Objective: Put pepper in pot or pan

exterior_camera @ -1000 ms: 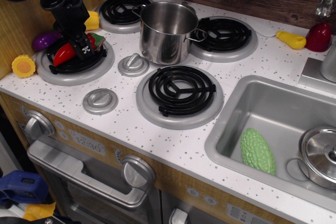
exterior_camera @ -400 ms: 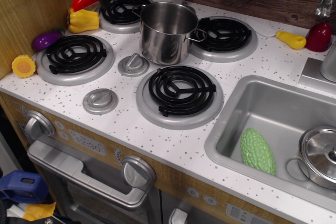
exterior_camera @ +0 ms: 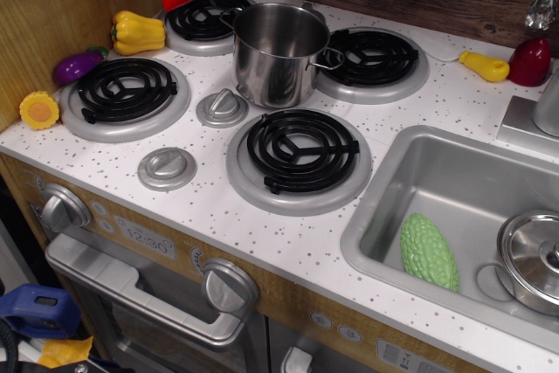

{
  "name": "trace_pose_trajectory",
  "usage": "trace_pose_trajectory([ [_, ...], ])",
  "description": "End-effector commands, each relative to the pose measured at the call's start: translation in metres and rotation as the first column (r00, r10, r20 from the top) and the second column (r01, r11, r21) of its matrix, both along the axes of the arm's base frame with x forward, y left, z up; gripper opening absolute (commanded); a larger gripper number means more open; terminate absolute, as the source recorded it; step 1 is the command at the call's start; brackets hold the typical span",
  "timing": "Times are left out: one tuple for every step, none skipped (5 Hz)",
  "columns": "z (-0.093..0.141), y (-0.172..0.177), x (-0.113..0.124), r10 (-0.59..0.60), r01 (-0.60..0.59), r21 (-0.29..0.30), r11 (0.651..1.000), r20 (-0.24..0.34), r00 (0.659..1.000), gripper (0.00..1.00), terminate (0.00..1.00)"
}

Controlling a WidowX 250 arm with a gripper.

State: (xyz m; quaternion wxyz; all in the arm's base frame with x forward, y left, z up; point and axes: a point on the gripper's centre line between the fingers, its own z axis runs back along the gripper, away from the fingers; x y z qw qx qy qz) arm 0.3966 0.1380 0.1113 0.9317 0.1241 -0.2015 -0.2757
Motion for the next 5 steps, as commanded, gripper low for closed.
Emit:
trace_pose_trajectory([
  [0.0079,-0.0258,0.007,-0.018,0.019,0.0,1.0,0.076,0.997,1.0,0.0],
  [0.0014,-0.0352,-0.0008,-0.011,0.011,0.007,1.0,0.085,0.996,1.0,0.0],
  [0.0014,-0.0352,-0.0008,-0.011,0.011,0.007,1.0,0.085,0.996,1.0,0.0],
  [0.0014,-0.0352,-0.0008,-0.011,0.011,0.007,1.0,0.085,0.996,1.0,0.0],
  [0.0014,-0.0352,-0.0008,-0.011,0.011,0.007,1.0,0.085,0.996,1.0,1.0],
])
